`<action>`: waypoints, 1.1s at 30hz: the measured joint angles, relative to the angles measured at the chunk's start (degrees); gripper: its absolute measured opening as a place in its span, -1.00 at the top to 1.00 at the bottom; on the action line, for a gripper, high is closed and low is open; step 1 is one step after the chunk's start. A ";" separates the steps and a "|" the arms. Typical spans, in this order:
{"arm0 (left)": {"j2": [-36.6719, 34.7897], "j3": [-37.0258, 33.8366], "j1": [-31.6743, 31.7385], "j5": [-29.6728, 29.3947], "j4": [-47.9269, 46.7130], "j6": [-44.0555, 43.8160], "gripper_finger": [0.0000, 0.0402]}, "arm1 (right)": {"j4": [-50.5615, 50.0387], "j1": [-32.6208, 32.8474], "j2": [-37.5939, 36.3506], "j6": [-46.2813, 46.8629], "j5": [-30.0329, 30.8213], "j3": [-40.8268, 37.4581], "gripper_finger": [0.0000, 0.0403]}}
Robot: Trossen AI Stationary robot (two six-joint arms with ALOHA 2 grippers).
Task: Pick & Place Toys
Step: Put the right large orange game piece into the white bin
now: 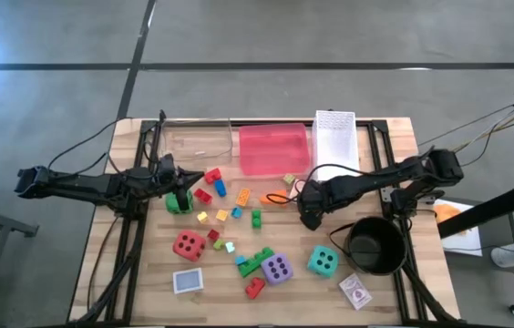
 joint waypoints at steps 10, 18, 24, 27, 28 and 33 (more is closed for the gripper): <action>0.00 0.00 0.00 0.00 0.02 0.02 0.98 | 0.25 0.00 0.49 -0.12 0.42 -0.39 0.63; 0.00 0.00 0.00 0.00 0.02 -0.07 0.98 | -0.14 0.85 0.13 -1.25 -0.18 0.10 0.94; -0.02 0.00 0.00 0.00 0.07 -0.09 0.98 | -0.44 1.39 -1.00 -3.63 -2.65 2.62 0.95; -0.02 0.00 0.00 0.00 0.06 -0.09 0.98 | -1.96 1.49 -1.90 -5.86 -3.28 5.11 0.95; -0.02 0.00 0.00 -0.01 0.05 -0.09 0.98 | -2.91 1.49 -2.31 -6.72 -3.27 6.37 0.95; -0.04 0.00 -0.02 0.00 0.05 -0.11 0.98 | -10.37 1.49 -4.35 -12.71 -1.18 13.05 0.95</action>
